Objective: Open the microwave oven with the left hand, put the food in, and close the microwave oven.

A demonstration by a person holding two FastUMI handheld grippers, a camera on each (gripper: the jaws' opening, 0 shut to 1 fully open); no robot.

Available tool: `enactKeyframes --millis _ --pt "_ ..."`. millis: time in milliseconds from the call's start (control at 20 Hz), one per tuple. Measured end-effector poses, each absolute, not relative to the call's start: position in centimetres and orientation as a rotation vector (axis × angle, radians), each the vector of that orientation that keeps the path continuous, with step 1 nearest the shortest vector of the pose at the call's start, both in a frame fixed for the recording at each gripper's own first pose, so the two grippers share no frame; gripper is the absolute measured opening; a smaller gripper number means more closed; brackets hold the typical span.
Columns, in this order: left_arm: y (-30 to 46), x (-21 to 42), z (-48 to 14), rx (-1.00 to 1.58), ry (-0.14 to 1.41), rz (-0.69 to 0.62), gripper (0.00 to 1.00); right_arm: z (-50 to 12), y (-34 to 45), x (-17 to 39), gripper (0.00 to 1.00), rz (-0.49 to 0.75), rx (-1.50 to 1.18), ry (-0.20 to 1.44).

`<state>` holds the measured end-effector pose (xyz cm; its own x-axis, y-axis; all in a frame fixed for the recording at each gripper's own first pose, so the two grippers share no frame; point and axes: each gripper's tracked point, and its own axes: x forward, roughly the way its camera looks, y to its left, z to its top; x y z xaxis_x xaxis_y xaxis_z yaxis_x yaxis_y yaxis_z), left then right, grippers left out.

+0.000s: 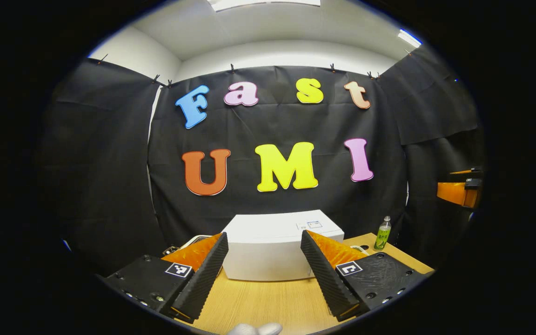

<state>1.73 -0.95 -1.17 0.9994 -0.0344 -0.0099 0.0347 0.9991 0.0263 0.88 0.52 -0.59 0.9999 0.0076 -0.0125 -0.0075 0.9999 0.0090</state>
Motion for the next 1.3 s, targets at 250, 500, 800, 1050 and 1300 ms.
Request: enactKeyframes --millis 250,500,800,1050,1300 --pt "-4.3 4.8 -4.5 0.025 0.008 -0.106 0.96 -0.4 -0.2 1.0 0.92 0.007 0.036 0.019" --pt "-9.2 9.4 -10.6 0.026 0.075 -0.171 0.96 -1.2 -2.1 1.2 0.92 -0.022 0.021 0.066" --pt "-13.7 16.1 -17.8 0.023 0.178 -0.204 0.95 -3.2 -4.4 1.2 0.92 -0.071 -0.005 0.138" --pt "-15.7 20.8 -21.7 0.007 0.214 -0.204 0.88 -4.7 -6.4 1.4 1.00 -0.113 -0.022 0.192" --pt "-16.0 22.1 -22.9 -0.016 0.247 -0.192 0.64 -5.8 -7.2 1.3 1.00 -0.124 -0.023 0.225"
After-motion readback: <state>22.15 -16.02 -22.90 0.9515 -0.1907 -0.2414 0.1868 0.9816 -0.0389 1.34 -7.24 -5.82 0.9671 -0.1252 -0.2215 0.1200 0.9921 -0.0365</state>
